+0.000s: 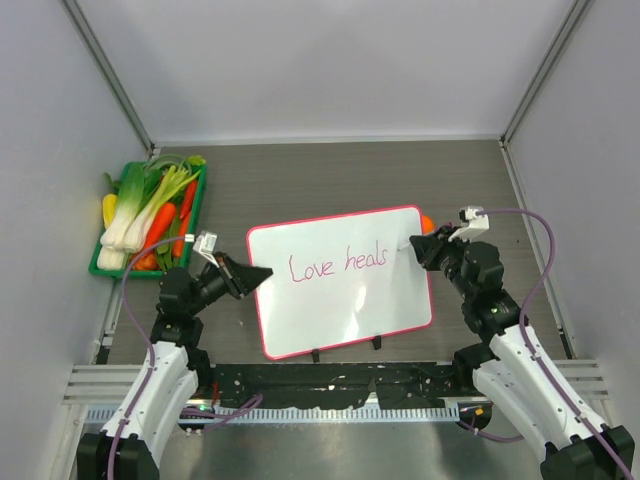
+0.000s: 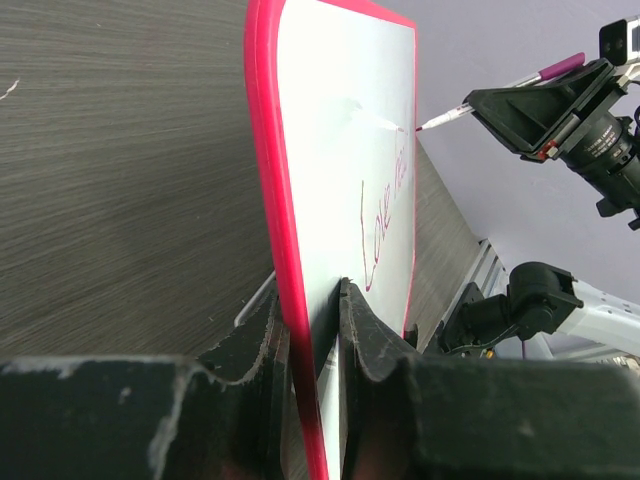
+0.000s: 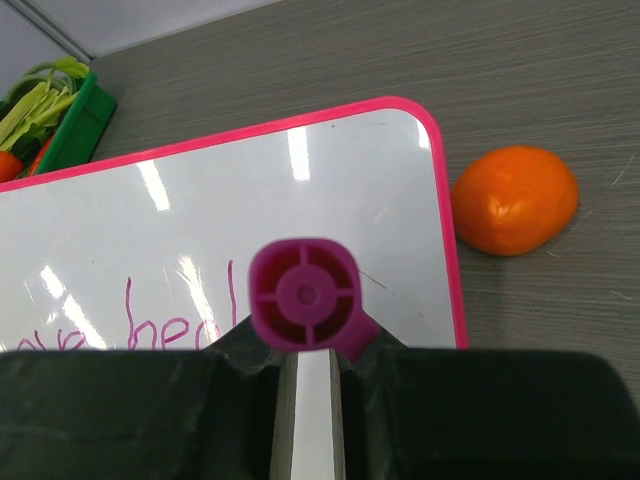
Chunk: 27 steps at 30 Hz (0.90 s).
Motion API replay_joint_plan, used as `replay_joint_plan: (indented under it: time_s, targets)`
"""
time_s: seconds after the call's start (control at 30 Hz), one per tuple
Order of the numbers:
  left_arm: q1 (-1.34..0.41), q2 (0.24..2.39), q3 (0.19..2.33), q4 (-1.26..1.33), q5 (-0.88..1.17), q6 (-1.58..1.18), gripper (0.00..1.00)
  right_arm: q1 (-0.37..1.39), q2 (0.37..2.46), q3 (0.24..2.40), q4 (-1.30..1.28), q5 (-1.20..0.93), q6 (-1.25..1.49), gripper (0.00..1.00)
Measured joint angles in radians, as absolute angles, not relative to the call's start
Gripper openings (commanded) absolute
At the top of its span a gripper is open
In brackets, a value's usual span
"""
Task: Write a sentence on the whiteboard
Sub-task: Write on the whiteboard with the whiteboard.
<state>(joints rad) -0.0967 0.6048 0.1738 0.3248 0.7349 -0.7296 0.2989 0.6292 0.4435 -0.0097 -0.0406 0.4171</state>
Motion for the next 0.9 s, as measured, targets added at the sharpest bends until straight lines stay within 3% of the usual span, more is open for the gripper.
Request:
replay_joint_plan:
  time_s: [0.9]
  targets:
    - [-0.097,0.607,0.174,0.332,0.736,-0.73,0.0,0.299,0.673,0.443,-0.011,-0.078,0.426,0.01]
